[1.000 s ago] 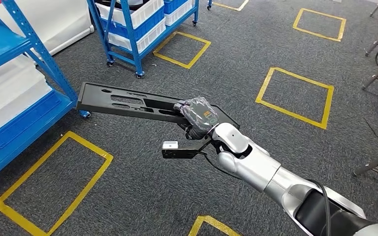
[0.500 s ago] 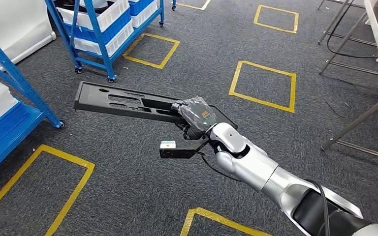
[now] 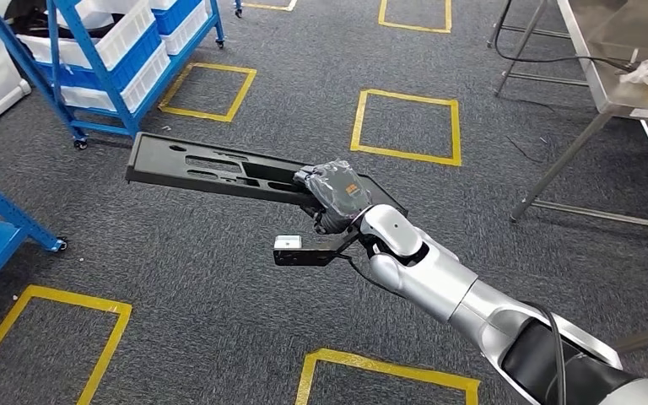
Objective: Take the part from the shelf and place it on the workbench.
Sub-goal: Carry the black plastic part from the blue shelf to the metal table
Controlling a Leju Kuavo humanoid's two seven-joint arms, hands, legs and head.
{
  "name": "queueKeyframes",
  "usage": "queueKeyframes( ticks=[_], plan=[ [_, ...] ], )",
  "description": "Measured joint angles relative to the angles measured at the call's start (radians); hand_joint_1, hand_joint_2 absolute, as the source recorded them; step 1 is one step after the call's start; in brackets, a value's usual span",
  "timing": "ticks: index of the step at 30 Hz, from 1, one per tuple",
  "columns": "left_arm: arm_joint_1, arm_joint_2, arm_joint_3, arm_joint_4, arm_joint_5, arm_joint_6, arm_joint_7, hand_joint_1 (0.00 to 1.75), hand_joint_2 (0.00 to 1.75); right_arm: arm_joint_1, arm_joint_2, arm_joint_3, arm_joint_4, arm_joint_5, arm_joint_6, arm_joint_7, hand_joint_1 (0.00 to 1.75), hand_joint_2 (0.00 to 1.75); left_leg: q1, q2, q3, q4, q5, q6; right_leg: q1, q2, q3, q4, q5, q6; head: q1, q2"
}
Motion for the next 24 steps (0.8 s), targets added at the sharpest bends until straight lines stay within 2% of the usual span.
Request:
queueKeyframes(
  ticks=[1, 2, 4, 6, 8, 9, 10, 12, 13, 14, 15, 16, 17, 19, 20, 21, 23, 24],
  plan=[
    [0.000, 0.000, 0.003, 0.000, -0.003, 0.000, -0.001, 0.00, 1.75, 0.000, 0.000, 0.002, 0.001, 0.000, 0.000, 0.000, 1.75, 1.75, 0.002, -0.002, 0.013, -0.030, 0.027, -0.002, -0.002, 0.014, -0.004, 0.007, -0.001, 0.002, 0.000, 0.000],
    [-0.001, 0.000, 0.006, 0.000, -0.007, -0.001, -0.001, 0.00, 1.75, 0.000, 0.001, 0.004, 0.002, 0.000, 0.000, 0.000, 1.75, 1.75, 0.005, -0.011, 0.040, -0.089, 0.065, -0.003, -0.004, 0.027, -0.008, 0.016, -0.003, 0.005, 0.000, 0.000],
    [-0.002, 0.000, 0.012, 0.000, -0.013, -0.004, -0.004, 0.00, 1.75, -0.002, 0.001, 0.005, 0.003, -0.001, 0.000, 0.000, 1.75, 1.75, 0.011, -0.048, 0.090, -0.200, 0.108, -0.005, -0.007, 0.053, -0.023, 0.039, -0.009, 0.016, 0.000, 0.000],
    [-0.003, 0.000, 0.017, 0.001, -0.016, -0.008, -0.008, 0.00, 1.75, -0.004, 0.002, 0.005, 0.004, -0.001, 0.000, 0.000, 1.75, 1.75, 0.010, -0.064, 0.103, -0.234, 0.110, 0.001, -0.008, 0.073, -0.038, 0.051, -0.008, 0.030, 0.000, 0.000],
    [-0.004, 0.000, 0.018, 0.001, -0.016, -0.011, -0.013, 0.00, 1.75, -0.004, -0.001, 0.005, 0.006, -0.002, 0.000, 0.000, 1.75, 1.75, 0.008, -0.042, 0.102, -0.239, 0.118, 0.013, -0.011, 0.088, -0.047, 0.052, -0.001, 0.043, 0.000, 0.000],
    [-0.005, 0.000, 0.019, 0.001, -0.016, -0.012, -0.014, 0.00, 1.75, -0.004, -0.003, 0.005, 0.007, -0.002, 0.000, 0.000, 1.75, 1.75, 0.009, -0.031, 0.103, -0.243, 0.123, 0.020, -0.011, 0.077, -0.052, 0.058, -0.006, 0.048, 0.001, 0.000],
    [-0.005, 0.000, 0.019, 0.001, -0.016, -0.012, -0.014, 0.00, 1.75, -0.005, -0.005, 0.006, 0.008, -0.002, 0.000, 0.000, 1.75, 1.75, 0.010, -0.020, 0.104, -0.248, 0.127, 0.027, -0.010, 0.056, -0.063, 0.080, -0.021, 0.052, 0.001, 0.000],
    [-0.005, 0.000, 0.019, 0.001, -0.017, -0.012, -0.015, 0.00, 1.75, -0.006, -0.006, 0.006, 0.008, -0.002, 0.000, 0.000, 1.75, 1.75, 0.010, 0.002, 0.103, -0.254, 0.131, 0.035, -0.011, 0.003, -0.108, 0.180, -0.079, 0.061, 0.002, 0.000],
    [-0.005, 0.000, 0.019, 0.001, -0.017, -0.012, -0.015, 0.00, 1.75, -0.005, -0.006, 0.006, 0.009, -0.002, 0.000, 0.000, 1.75, 1.75, 0.009, 0.013, 0.102, -0.255, 0.132, 0.036, -0.014, -0.011, -0.138, 0.246, -0.109, 0.065, 0.001, 0.000],
    [-0.005, 0.000, 0.020, 0.001, -0.017, -0.012, -0.015, 0.00, 1.75, -0.003, -0.006, 0.006, 0.011, -0.002, 0.000, 0.000, 1.75, 1.75, 0.008, 0.024, 0.100, -0.254, 0.132, 0.036, -0.017, -0.017, -0.162, 0.298, -0.128, 0.068, 0.002, 0.000],
    [-0.004, 0.000, 0.020, 0.001, -0.017, -0.012, -0.015, 0.00, 1.75, -0.001, -0.006, 0.006, 0.012, -0.002, 0.000, 0.000, 1.75, 1.75, 0.008, 0.036, 0.099, -0.254, 0.131, 0.036, -0.020, -0.021, -0.170, 0.320, -0.130, 0.070, 0.002, 0.000],
    [-0.005, 0.000, 0.020, 0.001, -0.017, -0.012, -0.015, 0.00, 1.75, 0.000, -0.006, 0.006, 0.013, -0.002, 0.000, 0.000, 1.75, 1.75, 0.007, 0.048, 0.100, -0.254, 0.131, 0.035, -0.021, -0.024, -0.159, 0.303, -0.114, 0.070, 0.002, 0.000],
    [-0.005, 0.000, 0.020, 0.001, -0.017, -0.012, -0.015, 0.00, 1.75, 0.000, -0.006, 0.006, 0.014, -0.002, 0.000, 0.000, 1.75, 1.75, 0.007, 0.059, 0.101, -0.254, 0.129, 0.034, -0.022, -0.031, -0.127, 0.248, -0.084, 0.069, 0.002, 0.000],
    [-0.005, 0.000, 0.020, 0.001, -0.017, -0.013, -0.015, 0.00, 1.75, -0.002, -0.006, 0.006, 0.013, -0.002, 0.000, 0.000, 1.75, 1.75, 0.005, 0.080, 0.105, -0.254, 0.126, 0.028, -0.014, -0.072, -0.050, 0.106, -0.035, 0.062, 0.001, 0.000],
    [-0.005, 0.000, 0.020, 0.001, -0.017, -0.013, -0.015, 0.00, 1.75, -0.003, -0.005, 0.006, 0.013, -0.002, 0.000, 0.000, 1.75, 1.75, 0.004, 0.090, 0.108, -0.255, 0.124, 0.024, -0.008, -0.087, -0.025, 0.059, -0.023, 0.057, 0.002, 0.000],
    [-0.006, 0.000, 0.020, 0.001, -0.017, -0.013, -0.015, 0.00, 1.75, -0.004, -0.005, 0.006, 0.013, -0.002, 0.000, 0.000, 1.75, 1.75, 0.003, 0.099, 0.110, -0.256, 0.122, 0.019, -0.002, -0.094, -0.016, 0.038, -0.021, 0.053, 0.001, 0.000],
    [-0.008, 0.000, 0.019, 0.001, -0.017, -0.013, -0.015, 0.00, 1.75, -0.006, -0.007, 0.006, 0.013, -0.002, 0.000, 0.000, 1.75, 1.75, 0.004, 0.115, 0.117, -0.260, 0.120, 0.008, 0.004, -0.072, -0.016, 0.033, -0.017, 0.041, 0.001, 0.000],
    [-0.010, 0.000, 0.019, 0.001, -0.017, -0.013, -0.015, 0.00, 1.75, -0.006, -0.007, 0.006, 0.012, -0.002, -0.001, 0.000, 1.75, 1.75, 0.006, 0.110, 0.119, -0.257, 0.115, 0.002, 0.003, -0.062, -0.013, 0.027, -0.015, 0.036, 0.001, 0.000]
  ],
)
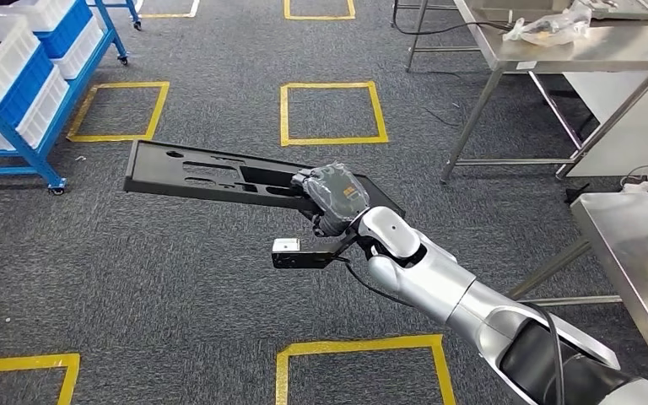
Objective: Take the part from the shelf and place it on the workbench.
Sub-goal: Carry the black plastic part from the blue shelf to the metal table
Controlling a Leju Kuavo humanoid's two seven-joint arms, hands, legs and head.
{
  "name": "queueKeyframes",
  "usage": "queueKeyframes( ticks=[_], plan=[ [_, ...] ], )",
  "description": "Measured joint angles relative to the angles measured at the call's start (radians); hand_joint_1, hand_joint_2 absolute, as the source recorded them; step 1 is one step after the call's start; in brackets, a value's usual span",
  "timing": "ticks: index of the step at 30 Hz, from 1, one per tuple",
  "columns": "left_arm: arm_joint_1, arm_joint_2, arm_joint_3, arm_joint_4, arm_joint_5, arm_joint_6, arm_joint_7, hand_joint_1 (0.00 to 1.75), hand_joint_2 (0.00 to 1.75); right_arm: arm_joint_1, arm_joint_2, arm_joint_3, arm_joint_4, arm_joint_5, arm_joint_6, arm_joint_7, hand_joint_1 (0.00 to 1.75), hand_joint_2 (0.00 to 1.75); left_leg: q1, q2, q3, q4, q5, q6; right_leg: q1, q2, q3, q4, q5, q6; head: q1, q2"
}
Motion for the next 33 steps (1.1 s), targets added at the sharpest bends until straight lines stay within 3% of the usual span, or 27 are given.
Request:
queueKeyframes(
  ticks=[2, 4, 5, 6, 7, 8, 10, 12, 14, 15, 17, 19, 21, 22, 23, 24, 26, 28, 30, 31, 33],
  plan=[
    [-0.001, 0.000, 0.000, 0.000, 0.002, 0.000, 0.000, 0.00, 1.75, -0.005, 0.001, 0.000, 0.000, 0.000, 0.000, 0.000, 1.75, 1.75, 0.003, -0.046, -0.020, 0.050, -0.035, -0.007, -0.004, 0.020, 0.007, -0.011, 0.006, -0.014, 0.000, 0.000],
    [0.003, 0.000, -0.001, 0.000, 0.006, 0.001, 0.001, 0.00, 1.75, -0.009, 0.004, 0.000, 0.002, 0.000, -0.001, 0.001, 1.75, 1.75, 0.004, -0.096, -0.081, 0.171, -0.096, -0.006, -0.004, 0.041, 0.006, -0.013, 0.008, -0.024, 0.000, 0.000],
    [0.005, 0.000, 0.000, 0.000, 0.007, 0.002, 0.003, 0.00, 1.75, -0.008, 0.005, 0.000, 0.002, 0.000, -0.001, 0.001, 1.75, 1.75, 0.004, -0.105, -0.114, 0.233, -0.117, -0.007, -0.003, 0.053, 0.005, -0.012, 0.009, -0.027, 0.000, 0.000],
    [0.007, 0.000, 0.000, 0.000, 0.007, 0.004, 0.008, 0.00, 1.75, -0.006, 0.007, 0.001, 0.002, 0.002, -0.002, 0.001, 1.75, 1.75, 0.003, -0.109, -0.135, 0.268, -0.119, -0.007, -0.001, 0.067, 0.005, -0.011, 0.008, -0.029, 0.000, 0.000],
    [0.008, 0.001, 0.000, 0.000, 0.005, 0.007, 0.016, 0.00, 1.75, -0.001, 0.009, 0.002, 0.002, 0.005, -0.004, 0.002, 1.75, 1.75, 0.004, -0.111, -0.140, 0.269, -0.102, -0.007, -0.001, 0.082, 0.005, -0.009, 0.008, -0.029, 0.000, 0.000],
    [0.009, 0.001, 0.002, 0.000, 0.001, 0.010, 0.027, 0.00, 1.75, 0.006, 0.011, 0.004, 0.001, 0.011, -0.008, 0.004, 1.75, 1.75, 0.004, -0.116, -0.128, 0.233, -0.069, -0.006, -0.001, 0.097, 0.005, -0.006, 0.007, -0.028, 0.000, 0.000],
    [0.008, 0.005, 0.013, 0.000, -0.020, 0.018, 0.051, 0.00, 1.75, 0.037, 0.017, 0.009, -0.009, 0.036, -0.036, 0.017, 1.75, 1.75, 0.006, -0.150, -0.076, 0.107, 0.000, -0.002, -0.001, 0.123, 0.003, 0.003, 0.002, -0.022, 0.000, 0.000],
    [0.004, 0.009, 0.034, 0.002, -0.053, 0.027, 0.058, 0.00, 1.75, 0.083, 0.026, 0.019, -0.022, 0.065, -0.074, 0.031, 1.75, 1.75, 0.008, -0.178, -0.039, 0.026, 0.020, 0.002, -0.002, 0.146, -0.004, 0.012, -0.001, -0.013, 0.000, 0.000],
    [-0.008, 0.015, 0.056, 0.011, -0.087, 0.039, 0.038, 0.00, 1.75, 0.119, 0.031, 0.030, -0.029, 0.083, -0.093, 0.037, 1.75, 1.75, 0.004, -0.167, -0.029, 0.009, 0.016, 0.009, -0.008, 0.168, -0.012, 0.011, 0.002, 0.000, 0.000, 0.000],
    [-0.017, 0.020, 0.066, 0.023, -0.103, 0.048, 0.009, 0.00, 1.75, 0.129, 0.030, 0.034, -0.034, 0.095, -0.098, 0.044, 1.75, 1.75, 0.003, -0.155, -0.026, 0.001, 0.020, 0.016, -0.010, 0.166, -0.015, 0.013, 0.002, 0.005, 0.000, 0.000],
    [-0.041, 0.040, 0.084, 0.075, -0.127, 0.086, -0.079, 0.00, 1.75, 0.131, 0.018, 0.038, -0.063, 0.123, -0.095, 0.071, 1.75, 1.75, 0.003, -0.132, -0.020, -0.015, 0.029, 0.032, -0.011, 0.119, -0.034, 0.049, -0.022, 0.013, 0.001, 0.000],
    [-0.068, 0.073, 0.100, 0.162, -0.142, 0.146, -0.156, 0.00, 1.75, 0.113, 0.004, 0.040, -0.114, 0.144, -0.066, 0.107, 1.75, 1.75, 0.002, -0.109, -0.017, -0.021, 0.032, 0.038, -0.013, 0.062, -0.087, 0.156, -0.078, 0.020, 0.002, 0.000],
    [-0.092, 0.107, 0.117, 0.246, -0.148, 0.190, -0.192, 0.00, 1.75, 0.089, 0.000, 0.041, -0.149, 0.158, -0.030, 0.131, 1.75, 1.75, 0.001, -0.082, -0.016, -0.021, 0.029, 0.038, -0.021, 0.048, -0.140, 0.258, -0.112, 0.029, 0.002, 0.000],
    [-0.101, 0.120, 0.124, 0.280, -0.149, 0.201, -0.200, 0.00, 1.75, 0.077, 0.000, 0.042, -0.157, 0.166, -0.017, 0.138, 1.75, 1.75, 0.001, -0.068, -0.014, -0.021, 0.026, 0.036, -0.025, 0.043, -0.145, 0.266, -0.104, 0.033, 0.002, 0.000],
    [-0.109, 0.130, 0.131, 0.307, -0.149, 0.207, -0.204, 0.00, 1.75, 0.064, 0.001, 0.043, -0.162, 0.176, -0.009, 0.143, 1.75, 1.75, 0.002, -0.054, -0.012, -0.020, 0.024, 0.033, -0.030, 0.037, -0.129, 0.235, -0.079, 0.036, 0.001, 0.000],
    [-0.114, 0.137, 0.137, 0.329, -0.150, 0.211, -0.206, 0.00, 1.75, 0.050, 0.001, 0.045, -0.166, 0.188, -0.005, 0.148, 1.75, 1.75, 0.002, -0.041, -0.009, -0.019, 0.020, 0.030, -0.033, 0.024, -0.096, 0.171, -0.043, 0.038, 0.002, 0.000],
    [-0.120, 0.146, 0.147, 0.362, -0.151, 0.215, -0.208, 0.00, 1.75, 0.015, -0.005, 0.047, -0.174, 0.211, -0.003, 0.160, 1.75, 1.75, -0.001, -0.018, -0.003, -0.016, 0.012, 0.020, -0.027, -0.015, -0.032, 0.048, 0.002, 0.035, 0.002, 0.000],
    [-0.123, 0.151, 0.157, 0.383, -0.152, 0.217, -0.210, 0.00, 1.75, -0.020, -0.024, 0.046, -0.185, 0.223, -0.001, 0.167, 1.75, 1.75, -0.004, 0.001, 0.003, -0.017, 0.007, 0.008, -0.016, -0.030, -0.014, 0.005, 0.007, 0.025, 0.001, 0.000],
    [-0.128, 0.152, 0.163, 0.397, -0.154, 0.217, -0.214, 0.00, 1.75, -0.044, -0.056, 0.042, -0.200, 0.222, 0.006, 0.165, 1.75, 1.75, -0.001, 0.014, 0.010, -0.019, 0.002, -0.004, -0.014, -0.011, -0.011, -0.001, 0.010, 0.011, 0.001, 0.000],
    [-0.129, 0.152, 0.166, 0.401, -0.155, 0.216, -0.215, 0.00, 1.75, -0.052, -0.070, 0.039, -0.208, 0.221, 0.009, 0.163, 1.75, 1.75, 0.002, 0.003, 0.010, -0.011, -0.007, -0.009, -0.015, -0.001, -0.005, -0.007, 0.011, 0.003, 0.001, 0.000],
    [-0.129, 0.153, 0.172, 0.408, -0.156, 0.215, -0.216, 0.00, 1.75, -0.065, -0.086, 0.034, -0.221, 0.220, 0.015, 0.162, 1.75, 1.75, 0.008, -0.051, -0.018, 0.061, -0.051, -0.013, -0.019, 0.021, 0.006, -0.018, 0.015, -0.014, 0.001, 0.000]
  ],
)
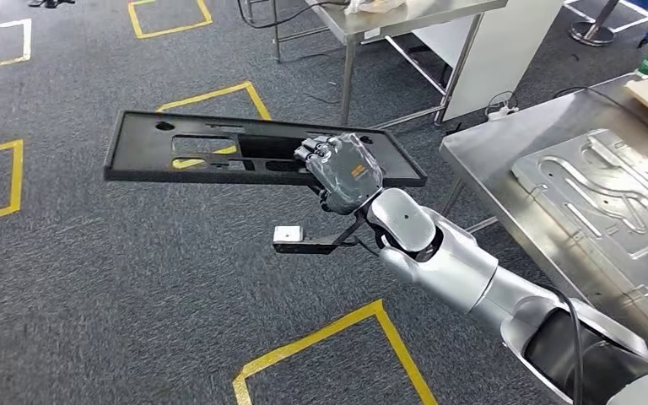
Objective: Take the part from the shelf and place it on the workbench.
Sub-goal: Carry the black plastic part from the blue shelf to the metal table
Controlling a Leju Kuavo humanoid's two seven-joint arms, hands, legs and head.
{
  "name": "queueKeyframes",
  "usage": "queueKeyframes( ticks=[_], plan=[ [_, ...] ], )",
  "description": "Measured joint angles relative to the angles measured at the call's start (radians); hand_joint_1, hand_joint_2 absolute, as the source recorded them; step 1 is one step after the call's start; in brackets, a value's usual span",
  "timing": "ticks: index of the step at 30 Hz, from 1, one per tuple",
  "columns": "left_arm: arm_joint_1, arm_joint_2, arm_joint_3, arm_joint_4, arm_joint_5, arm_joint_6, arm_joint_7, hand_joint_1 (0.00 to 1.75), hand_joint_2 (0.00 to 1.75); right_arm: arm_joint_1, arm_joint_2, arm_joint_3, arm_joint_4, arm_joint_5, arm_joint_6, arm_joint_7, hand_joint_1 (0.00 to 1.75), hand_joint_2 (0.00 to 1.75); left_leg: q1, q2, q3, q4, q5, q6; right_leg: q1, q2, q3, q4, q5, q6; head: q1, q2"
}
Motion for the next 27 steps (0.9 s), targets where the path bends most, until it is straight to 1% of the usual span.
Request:
queueKeyframes(
  ticks=[1, 2, 3, 4, 5, 6, 7, 8, 9, 10, 11, 12, 13, 14, 15, 16, 17, 18, 19, 20, 21, 22, 23, 24, 25, 26, 27],
  plan=[
    [0.001, 0.000, 0.003, 0.003, 0.000, -0.001, 0.000, 0.00, 1.75, -0.005, -0.003, -0.001, -0.004, 0.000, 0.002, 0.000, 1.75, 1.75, 0.000, -0.030, -0.031, 0.064, -0.030, 0.001, 0.002, 0.013, 0.002, -0.001, 0.000, -0.005, 0.000, 0.000],
    [0.002, 0.000, 0.006, 0.005, 0.000, -0.002, 0.000, 0.00, 1.75, -0.007, -0.004, -0.002, -0.007, 0.000, 0.003, 0.001, 1.75, 1.75, 0.000, -0.048, -0.068, 0.134, -0.057, 0.001, 0.005, 0.026, 0.002, 0.001, -0.001, -0.010, 0.000, 0.000],
    [0.002, 0.000, 0.007, 0.008, 0.000, -0.003, 0.000, 0.00, 1.75, -0.007, -0.004, -0.002, -0.009, 0.000, 0.004, 0.001, 1.75, 1.75, -0.001, -0.057, -0.100, 0.187, -0.070, 0.002, 0.007, 0.042, 0.002, 0.003, -0.003, -0.012, 0.000, 0.000],
    [0.002, 0.001, 0.008, 0.009, -0.001, -0.003, 0.000, 0.00, 1.75, -0.007, -0.004, -0.002, -0.010, 0.000, 0.005, 0.000, 1.75, 1.75, -0.001, -0.060, -0.118, 0.208, -0.062, 0.003, 0.010, 0.059, 0.002, 0.006, -0.006, -0.014, 0.000, 0.000],
    [0.002, 0.001, 0.009, 0.009, -0.001, -0.003, 0.000, 0.00, 1.75, -0.006, -0.004, -0.002, -0.012, 0.000, 0.006, 0.000, 1.75, 1.75, -0.001, -0.063, -0.120, 0.190, -0.034, 0.006, 0.012, 0.075, 0.003, 0.010, -0.008, -0.014, 0.000, 0.000],
    [0.002, 0.002, 0.009, 0.009, -0.001, -0.003, 0.000, 0.00, 1.75, -0.007, -0.004, -0.002, -0.013, 0.000, 0.006, 0.000, 1.75, 1.75, -0.001, -0.071, -0.104, 0.136, 0.008, 0.010, 0.013, 0.091, 0.004, 0.015, -0.012, -0.013, 0.000, 0.000],
    [0.002, 0.003, 0.010, 0.009, -0.001, -0.003, 0.000, 0.00, 1.75, -0.007, -0.005, -0.002, -0.015, 0.000, 0.006, 0.000, 1.75, 1.75, -0.001, -0.093, -0.080, 0.071, 0.046, 0.015, 0.013, 0.106, 0.003, 0.021, -0.016, -0.010, 0.000, 0.000],
    [0.002, 0.004, 0.010, 0.010, -0.001, -0.003, 0.000, 0.00, 1.75, -0.008, -0.005, -0.002, -0.016, 0.001, 0.006, 0.000, 1.75, 1.75, 0.001, -0.119, -0.057, 0.013, 0.071, 0.018, 0.013, 0.119, 0.000, 0.027, -0.019, -0.007, 0.000, 0.000],
    [0.002, 0.005, 0.011, 0.011, -0.001, -0.004, 0.000, 0.00, 1.75, -0.009, -0.005, -0.002, -0.017, 0.001, 0.006, 0.001, 1.75, 1.75, 0.000, -0.141, -0.041, -0.024, 0.083, 0.021, 0.010, 0.131, -0.005, 0.031, -0.021, -0.002, 0.000, 0.000],
    [0.001, 0.006, 0.011, 0.012, -0.001, -0.004, 0.000, 0.00, 1.75, -0.008, -0.008, -0.002, -0.018, 0.005, 0.007, 0.004, 1.75, 1.75, -0.001, -0.154, -0.034, -0.040, 0.081, 0.024, 0.006, 0.143, -0.009, 0.032, -0.021, 0.005, 0.000, 0.000],
    [0.000, 0.006, 0.012, 0.013, 0.000, -0.004, 0.000, 0.00, 1.75, -0.008, -0.012, -0.002, -0.018, 0.013, 0.007, 0.008, 1.75, 1.75, -0.003, -0.150, -0.030, -0.047, 0.080, 0.026, 0.004, 0.156, -0.013, 0.030, -0.019, 0.013, 0.000, 0.000],
    [-0.001, 0.006, 0.013, 0.013, 0.000, -0.004, -0.001, 0.00, 1.75, -0.010, -0.021, -0.002, -0.019, 0.025, 0.007, 0.013, 1.75, 1.75, -0.002, -0.138, -0.027, -0.054, 0.082, 0.031, 0.000, 0.166, -0.015, 0.027, -0.017, 0.021, 0.000, 0.000],
    [-0.002, 0.006, 0.015, 0.014, 0.002, -0.005, -0.001, 0.00, 1.75, -0.015, -0.034, -0.002, -0.020, 0.041, 0.007, 0.017, 1.75, 1.75, -0.001, -0.125, -0.022, -0.064, 0.086, 0.037, 0.001, 0.158, -0.018, 0.030, -0.019, 0.027, 0.000, 0.000],
    [-0.003, 0.005, 0.018, 0.014, 0.004, -0.006, -0.002, 0.00, 1.75, -0.025, -0.050, -0.003, -0.020, 0.056, 0.008, 0.019, 1.75, 1.75, 0.001, -0.113, -0.017, -0.075, 0.090, 0.043, 0.003, 0.134, -0.026, 0.045, -0.029, 0.031, 0.001, 0.000],
    [-0.002, 0.005, 0.022, 0.014, 0.006, -0.006, -0.003, 0.00, 1.75, -0.039, -0.068, -0.004, -0.020, 0.071, 0.009, 0.019, 1.75, 1.75, 0.002, -0.101, -0.012, -0.083, 0.093, 0.049, 0.005, 0.100, -0.043, 0.081, -0.049, 0.034, 0.002, 0.000],
    [-0.002, 0.005, 0.025, 0.014, 0.008, -0.006, -0.003, 0.00, 1.75, -0.055, -0.087, -0.005, -0.019, 0.085, 0.011, 0.018, 1.75, 1.75, -0.001, -0.088, -0.009, -0.087, 0.094, 0.052, 0.005, 0.064, -0.071, 0.136, -0.077, 0.037, 0.002, 0.000],
    [0.000, 0.005, 0.029, 0.014, 0.010, -0.007, -0.003, 0.00, 1.75, -0.071, -0.105, -0.006, -0.017, 0.096, 0.014, 0.016, 1.75, 1.75, -0.002, -0.075, -0.007, -0.088, 0.092, 0.054, 0.004, 0.041, -0.105, 0.201, -0.105, 0.041, 0.003, 0.000],
    [0.001, 0.005, 0.032, 0.014, 0.011, -0.007, -0.003, 0.00, 1.75, -0.082, -0.122, -0.007, -0.016, 0.106, 0.016, 0.015, 1.75, 1.75, -0.003, -0.061, -0.004, -0.088, 0.089, 0.054, 0.001, 0.031, -0.136, 0.256, -0.122, 0.045, 0.003, 0.000],
    [0.001, 0.005, 0.035, 0.014, 0.013, -0.007, -0.002, 0.00, 1.75, -0.090, -0.137, -0.007, -0.014, 0.114, 0.019, 0.014, 1.75, 1.75, -0.003, -0.047, -0.001, -0.087, 0.085, 0.054, -0.002, 0.026, -0.153, 0.284, -0.123, 0.049, 0.002, 0.000],
    [0.001, 0.004, 0.039, 0.014, 0.015, -0.007, -0.002, 0.00, 1.75, -0.093, -0.154, -0.007, -0.013, 0.123, 0.021, 0.015, 1.75, 1.75, -0.003, -0.034, 0.003, -0.087, 0.081, 0.053, -0.006, 0.021, -0.150, 0.274, -0.104, 0.053, 0.003, 0.000],
    [0.000, 0.002, 0.043, 0.014, 0.016, -0.007, -0.001, 0.00, 1.75, -0.096, -0.171, -0.008, -0.013, 0.133, 0.024, 0.016, 1.75, 1.75, -0.002, -0.022, 0.008, -0.086, 0.075, 0.051, -0.009, 0.013, -0.126, 0.223, -0.069, 0.056, 0.003, 0.000],
    [0.000, 0.000, 0.047, 0.014, 0.017, -0.008, 0.000, 0.00, 1.75, -0.099, -0.190, -0.009, -0.013, 0.147, 0.027, 0.019, 1.75, 1.75, -0.002, -0.010, 0.014, -0.084, 0.069, 0.047, -0.010, -0.007, -0.091, 0.150, -0.033, 0.058, 0.003, 0.000],
    [-0.001, -0.002, 0.051, 0.014, 0.017, -0.008, 0.000, 0.00, 1.75, -0.102, -0.208, -0.010, -0.013, 0.163, 0.031, 0.024, 1.75, 1.75, -0.005, -0.001, 0.020, -0.082, 0.063, 0.042, -0.007, -0.032, -0.058, 0.084, -0.006, 0.057, 0.003, 0.000],
    [-0.001, -0.004, 0.054, 0.014, 0.016, -0.009, 0.000, 0.00, 1.75, -0.106, -0.228, -0.012, -0.013, 0.180, 0.034, 0.030, 1.75, 1.75, -0.007, 0.008, 0.024, -0.081, 0.057, 0.037, -0.002, -0.050, -0.035, 0.037, 0.009, 0.052, 0.002, 0.000],
    [-0.002, -0.004, 0.058, 0.014, 0.015, -0.010, 0.000, 0.00, 1.75, -0.109, -0.248, -0.014, -0.012, 0.194, 0.038, 0.036, 1.75, 1.75, -0.010, 0.016, 0.027, -0.080, 0.053, 0.031, 0.003, -0.060, -0.026, 0.016, 0.011, 0.047, 0.002, 0.000],
    [-0.002, -0.006, 0.060, 0.014, 0.014, -0.010, 0.000, 0.00, 1.75, -0.112, -0.269, -0.015, -0.010, 0.206, 0.041, 0.041, 1.75, 1.75, -0.012, 0.025, 0.031, -0.081, 0.050, 0.026, 0.009, -0.056, -0.027, 0.016, 0.008, 0.039, 0.002, 0.000],
    [-0.003, -0.007, 0.062, 0.014, 0.012, -0.012, 0.000, 0.00, 1.75, -0.114, -0.293, -0.016, -0.007, 0.215, 0.044, 0.043, 1.75, 1.75, -0.012, 0.035, 0.035, -0.083, 0.047, 0.020, 0.010, -0.043, -0.027, 0.015, 0.007, 0.032, 0.002, 0.000]
  ],
)
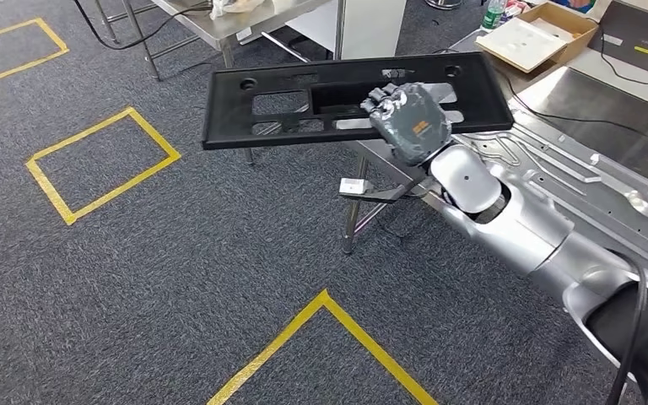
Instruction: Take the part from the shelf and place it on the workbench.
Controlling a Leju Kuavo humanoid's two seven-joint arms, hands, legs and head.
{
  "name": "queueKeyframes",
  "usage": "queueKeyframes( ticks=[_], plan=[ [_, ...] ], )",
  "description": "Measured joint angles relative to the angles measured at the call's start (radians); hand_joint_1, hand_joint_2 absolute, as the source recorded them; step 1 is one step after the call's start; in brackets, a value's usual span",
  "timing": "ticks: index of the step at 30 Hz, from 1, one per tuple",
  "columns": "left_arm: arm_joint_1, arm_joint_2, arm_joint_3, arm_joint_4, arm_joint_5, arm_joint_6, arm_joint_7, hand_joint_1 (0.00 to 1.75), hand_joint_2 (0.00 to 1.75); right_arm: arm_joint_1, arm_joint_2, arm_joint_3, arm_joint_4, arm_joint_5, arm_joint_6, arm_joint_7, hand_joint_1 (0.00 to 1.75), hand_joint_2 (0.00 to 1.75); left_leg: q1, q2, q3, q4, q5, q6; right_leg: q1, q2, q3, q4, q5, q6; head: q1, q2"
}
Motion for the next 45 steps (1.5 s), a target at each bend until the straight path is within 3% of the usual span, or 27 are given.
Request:
queueKeyframes(
  ticks=[1, 3, 6, 8, 10, 12, 14, 16, 17, 18, 20, 22, 23, 24, 26, 28, 29, 31, 33, 34, 36, 38, 39, 40, 42, 43, 45],
  plan=[
    [-0.001, -0.001, 0.003, 0.000, -0.002, -0.001, 0.000, 0.00, 1.75, -0.002, -0.022, -0.003, 0.004, 0.005, 0.003, 0.001, 1.75, 1.75, 0.001, 0.003, 0.003, 0.002, -0.006, -0.005, -0.002, 0.010, 0.003, -0.003, 0.000, -0.006, 0.000, 0.000],
    [-0.003, -0.002, 0.010, 0.000, -0.005, -0.004, 0.000, 0.00, 1.75, -0.012, -0.063, -0.015, 0.020, 0.013, 0.010, 0.003, 1.75, 1.75, 0.004, -0.025, -0.010, 0.046, -0.038, -0.010, -0.007, 0.030, 0.013, -0.011, 0.000, -0.020, 0.000, 0.000],
    [-0.003, -0.002, 0.019, 0.000, -0.012, -0.007, 0.000, 0.00, 1.75, -0.028, -0.103, -0.032, 0.055, 0.015, 0.015, 0.004, 1.75, 1.75, 0.005, -0.083, -0.109, 0.242, -0.123, -0.008, -0.006, 0.064, 0.020, -0.012, -0.003, -0.034, 0.000, 0.000],
    [-0.003, -0.002, 0.024, 0.000, -0.014, -0.008, 0.001, 0.00, 1.75, -0.028, -0.120, -0.035, 0.078, 0.008, 0.022, 0.006, 1.75, 1.75, 0.003, -0.093, -0.155, 0.300, -0.116, -0.003, -0.001, 0.094, 0.023, -0.009, -0.007, -0.037, 0.000, 0.000],
    [-0.003, -0.002, 0.030, 0.000, -0.014, -0.010, 0.002, 0.00, 1.75, -0.025, -0.140, -0.043, 0.102, -0.005, 0.028, 0.011, 1.75, 1.75, 0.000, -0.110, -0.134, 0.209, -0.037, 0.008, 0.001, 0.123, 0.025, -0.004, -0.012, -0.036, 0.000, 0.000],
    [-0.004, -0.003, 0.036, 0.000, -0.015, -0.012, 0.003, 0.00, 1.75, -0.020, -0.158, -0.058, 0.129, -0.018, 0.027, 0.017, 1.75, 1.75, 0.000, -0.155, -0.088, 0.081, 0.028, 0.020, 0.001, 0.148, 0.024, 0.002, -0.017, -0.029, 0.000, 0.000],
    [-0.004, -0.003, 0.040, 0.000, -0.016, -0.013, 0.002, 0.00, 1.75, -0.011, -0.171, -0.072, 0.152, -0.026, 0.024, 0.020, 1.75, 1.75, -0.002, -0.175, -0.065, 0.029, 0.040, 0.026, -0.003, 0.171, 0.019, 0.002, -0.017, -0.019, 0.000, 0.000],
    [-0.007, -0.004, 0.042, 0.000, -0.018, -0.018, -0.002, 0.00, 1.75, 0.001, -0.190, -0.085, 0.173, -0.033, 0.022, 0.023, 1.75, 1.75, -0.004, -0.152, -0.057, 0.015, 0.045, 0.034, -0.010, 0.188, 0.015, -0.001, -0.015, -0.005, 0.000, 0.000],
    [-0.009, -0.004, 0.043, 0.000, -0.020, -0.022, -0.006, 0.00, 1.75, 0.009, -0.201, -0.094, 0.183, -0.036, 0.023, 0.024, 1.75, 1.75, -0.003, -0.140, -0.051, 0.005, 0.048, 0.041, -0.011, 0.177, 0.012, 0.003, -0.019, 0.001, 0.000, 0.000],
    [-0.011, -0.005, 0.044, 0.000, -0.021, -0.025, -0.010, 0.00, 1.75, 0.015, -0.211, -0.105, 0.193, -0.041, 0.023, 0.026, 1.75, 1.75, -0.002, -0.129, -0.046, -0.005, 0.052, 0.047, -0.010, 0.154, 0.002, 0.024, -0.033, 0.006, 0.001, 0.000],
    [-0.013, -0.005, 0.047, 0.000, -0.025, -0.029, -0.016, 0.00, 1.75, 0.025, -0.222, -0.130, 0.215, -0.052, 0.026, 0.032, 1.75, 1.75, -0.001, -0.108, -0.038, -0.016, 0.054, 0.053, -0.011, 0.094, -0.048, 0.124, -0.084, 0.016, 0.001, 0.000],
    [-0.012, -0.005, 0.049, 0.000, -0.032, -0.033, -0.013, 0.00, 1.75, 0.045, -0.224, -0.151, 0.241, -0.069, 0.026, 0.038, 1.75, 1.75, 0.000, -0.084, -0.033, -0.016, 0.049, 0.053, -0.019, 0.069, -0.110, 0.241, -0.123, 0.026, 0.001, 0.000],
    [-0.012, -0.006, 0.051, 0.001, -0.035, -0.035, -0.009, 0.00, 1.75, 0.059, -0.225, -0.159, 0.257, -0.076, 0.025, 0.038, 1.75, 1.75, 0.001, -0.072, -0.029, -0.016, 0.045, 0.051, -0.024, 0.064, -0.123, 0.260, -0.118, 0.032, 0.001, 0.000],
    [-0.013, -0.006, 0.053, 0.001, -0.038, -0.037, -0.005, 0.00, 1.75, 0.072, -0.225, -0.167, 0.273, -0.080, 0.021, 0.037, 1.75, 1.75, 0.004, -0.060, -0.025, -0.014, 0.040, 0.048, -0.029, 0.059, -0.115, 0.238, -0.094, 0.037, 0.001, 0.000],
    [-0.013, -0.008, 0.058, 0.002, -0.043, -0.038, -0.001, 0.00, 1.75, 0.093, -0.226, -0.185, 0.304, -0.085, 0.011, 0.031, 1.75, 1.75, 0.006, -0.038, -0.016, -0.009, 0.027, 0.038, -0.034, 0.022, -0.053, 0.106, -0.025, 0.047, 0.001, 0.000],
    [-0.014, -0.008, 0.061, 0.002, -0.045, -0.038, 0.000, 0.00, 1.75, 0.103, -0.227, -0.201, 0.324, -0.087, 0.003, 0.029, 1.75, 1.75, 0.002, -0.018, -0.011, -0.001, 0.013, 0.023, -0.029, -0.009, -0.004, 0.008, 0.007, 0.041, 0.001, 0.000],
    [-0.015, -0.008, 0.063, 0.002, -0.046, -0.038, 0.000, 0.00, 1.75, 0.107, -0.227, -0.207, 0.331, -0.088, 0.001, 0.028, 1.75, 1.75, -0.002, -0.009, -0.007, 0.001, 0.007, 0.016, -0.025, -0.011, 0.000, -0.003, 0.005, 0.035, 0.001, 0.000],
    [-0.018, -0.008, 0.064, 0.002, -0.047, -0.038, 0.000, 0.00, 1.75, 0.115, -0.228, -0.215, 0.343, -0.088, 0.000, 0.027, 1.75, 1.75, -0.002, 0.012, 0.003, -0.001, -0.001, 0.006, -0.022, 0.015, 0.000, 0.001, 0.002, 0.018, 0.000, 0.000],
    [-0.022, -0.008, 0.064, 0.002, -0.050, -0.038, 0.000, 0.00, 1.75, 0.122, -0.232, -0.225, 0.352, -0.088, 0.000, 0.027, 1.75, 1.75, 0.002, -0.009, 0.000, 0.025, -0.025, -0.003, -0.025, 0.037, 0.002, 0.000, 0.000, 0.003, 0.000, 0.000],
    [-0.023, -0.008, 0.064, 0.002, -0.051, -0.039, -0.001, 0.00, 1.75, 0.123, -0.233, -0.231, 0.356, -0.088, 0.000, 0.027, 1.75, 1.75, 0.004, -0.035, -0.018, 0.066, -0.051, -0.006, -0.026, 0.045, 0.005, 0.000, -0.001, -0.004, 0.000, 0.000],
    [-0.023, -0.008, 0.065, 0.002, -0.055, -0.040, -0.003, 0.00, 1.75, 0.126, -0.230, -0.241, 0.367, -0.088, -0.001, 0.029, 1.75, 1.75, 0.004, -0.081, -0.089, 0.204, -0.114, -0.003, -0.022, 0.066, 0.006, -0.001, -0.003, -0.015, 0.000, 0.000],
    [-0.022, -0.008, 0.065, 0.002, -0.056, -0.040, -0.003, 0.00, 1.75, 0.134, -0.226, -0.244, 0.380, -0.088, -0.002, 0.029, 1.75, 1.75, 0.000, -0.092, -0.152, 0.302, -0.133, 0.004, -0.014, 0.089, 0.008, 0.000, -0.006, -0.020, 0.000, 0.000],
    [-0.022, -0.008, 0.066, 0.002, -0.057, -0.041, -0.004, 0.00, 1.75, 0.138, -0.224, -0.245, 0.386, -0.088, -0.003, 0.029, 1.75, 1.75, -0.004, -0.093, -0.158, 0.296, -0.111, 0.011, -0.009, 0.098, 0.010, 0.000, -0.007, -0.023, 0.000, 0.000],
    [-0.021, -0.008, 0.066, 0.002, -0.058, -0.041, -0.004, 0.00, 1.75, 0.141, -0.223, -0.246, 0.392, -0.089, -0.003, 0.028, 1.75, 1.75, -0.009, -0.096, -0.146, 0.251, -0.071, 0.021, -0.005, 0.108, 0.013, 0.000, -0.008, -0.025, 0.000, 0.000],
    [-0.022, -0.005, 0.067, 0.002, -0.063, -0.041, -0.007, 0.00, 1.75, 0.144, -0.218, -0.253, 0.405, -0.091, -0.006, 0.024, 1.75, 1.75, -0.021, -0.110, -0.095, 0.111, 0.011, 0.050, 0.000, 0.124, 0.017, 0.001, -0.011, -0.026, 0.000, 0.000],
    [-0.023, -0.004, 0.068, 0.002, -0.065, -0.041, -0.008, 0.00, 1.75, 0.146, -0.215, -0.258, 0.413, -0.091, -0.009, 0.021, 1.75, 1.75, -0.025, -0.116, -0.075, 0.058, 0.034, 0.061, 0.000, 0.131, 0.017, 0.002, -0.012, -0.024, 0.000, 0.000],
    [-0.026, -0.001, 0.069, 0.002, -0.071, -0.041, -0.010, 0.00, 1.75, 0.152, -0.210, -0.267, 0.427, -0.086, -0.019, 0.013, 1.75, 1.75, -0.030, -0.121, -0.058, 0.018, 0.043, 0.070, -0.003, 0.140, 0.017, 0.001, -0.013, -0.015, 0.000, 0.000]
  ],
)
